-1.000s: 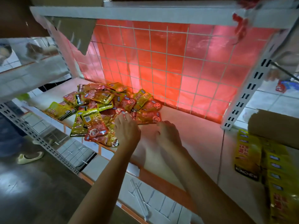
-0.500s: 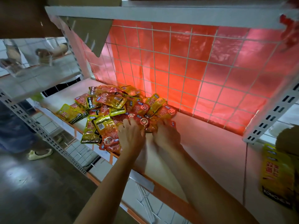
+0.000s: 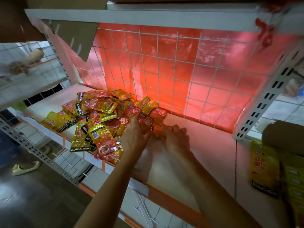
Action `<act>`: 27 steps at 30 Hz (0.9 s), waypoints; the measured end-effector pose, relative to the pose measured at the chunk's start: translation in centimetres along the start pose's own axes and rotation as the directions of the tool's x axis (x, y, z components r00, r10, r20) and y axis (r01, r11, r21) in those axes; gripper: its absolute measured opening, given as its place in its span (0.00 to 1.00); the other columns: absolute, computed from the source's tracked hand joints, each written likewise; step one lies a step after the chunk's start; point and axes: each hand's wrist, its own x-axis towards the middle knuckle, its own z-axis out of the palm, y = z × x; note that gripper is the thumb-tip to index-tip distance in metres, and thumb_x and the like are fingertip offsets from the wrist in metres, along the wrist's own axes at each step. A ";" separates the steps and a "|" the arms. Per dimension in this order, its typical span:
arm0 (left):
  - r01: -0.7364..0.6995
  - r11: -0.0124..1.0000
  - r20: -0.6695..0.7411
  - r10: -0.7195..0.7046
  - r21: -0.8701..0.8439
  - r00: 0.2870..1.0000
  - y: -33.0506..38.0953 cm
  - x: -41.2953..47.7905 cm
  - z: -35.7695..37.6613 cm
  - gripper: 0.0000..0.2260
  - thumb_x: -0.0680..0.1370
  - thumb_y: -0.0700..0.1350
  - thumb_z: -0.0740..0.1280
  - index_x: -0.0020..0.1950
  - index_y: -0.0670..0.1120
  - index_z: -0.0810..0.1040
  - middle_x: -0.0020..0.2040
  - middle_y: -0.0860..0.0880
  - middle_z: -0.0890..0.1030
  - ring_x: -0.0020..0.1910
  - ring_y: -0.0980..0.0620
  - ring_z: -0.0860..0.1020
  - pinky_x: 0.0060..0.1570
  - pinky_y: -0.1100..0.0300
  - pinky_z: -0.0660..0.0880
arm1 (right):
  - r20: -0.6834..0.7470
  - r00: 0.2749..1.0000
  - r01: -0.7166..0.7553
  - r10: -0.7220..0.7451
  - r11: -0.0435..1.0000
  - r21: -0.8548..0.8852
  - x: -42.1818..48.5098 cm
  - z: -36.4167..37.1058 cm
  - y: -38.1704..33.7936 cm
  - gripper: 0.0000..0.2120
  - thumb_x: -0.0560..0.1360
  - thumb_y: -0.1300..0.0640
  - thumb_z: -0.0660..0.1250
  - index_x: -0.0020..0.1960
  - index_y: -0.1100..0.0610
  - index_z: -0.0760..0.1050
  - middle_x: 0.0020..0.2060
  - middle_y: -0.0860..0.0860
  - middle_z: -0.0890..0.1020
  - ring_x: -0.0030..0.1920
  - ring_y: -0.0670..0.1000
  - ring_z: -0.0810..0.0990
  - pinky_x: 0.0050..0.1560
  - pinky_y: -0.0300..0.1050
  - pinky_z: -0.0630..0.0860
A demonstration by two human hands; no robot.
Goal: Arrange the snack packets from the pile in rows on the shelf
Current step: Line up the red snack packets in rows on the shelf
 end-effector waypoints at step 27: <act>0.119 0.954 0.345 -0.017 -0.275 0.939 10.5 -5.5 5.2 0.21 0.78 0.53 0.66 0.64 0.41 0.67 0.58 0.43 0.79 0.56 0.42 0.78 0.56 0.50 0.74 | -0.197 0.888 -0.285 0.417 0.832 0.477 -6.8 -2.5 7.5 0.25 0.76 0.52 0.67 0.68 0.59 0.62 0.61 0.56 0.74 0.60 0.56 0.75 0.57 0.46 0.73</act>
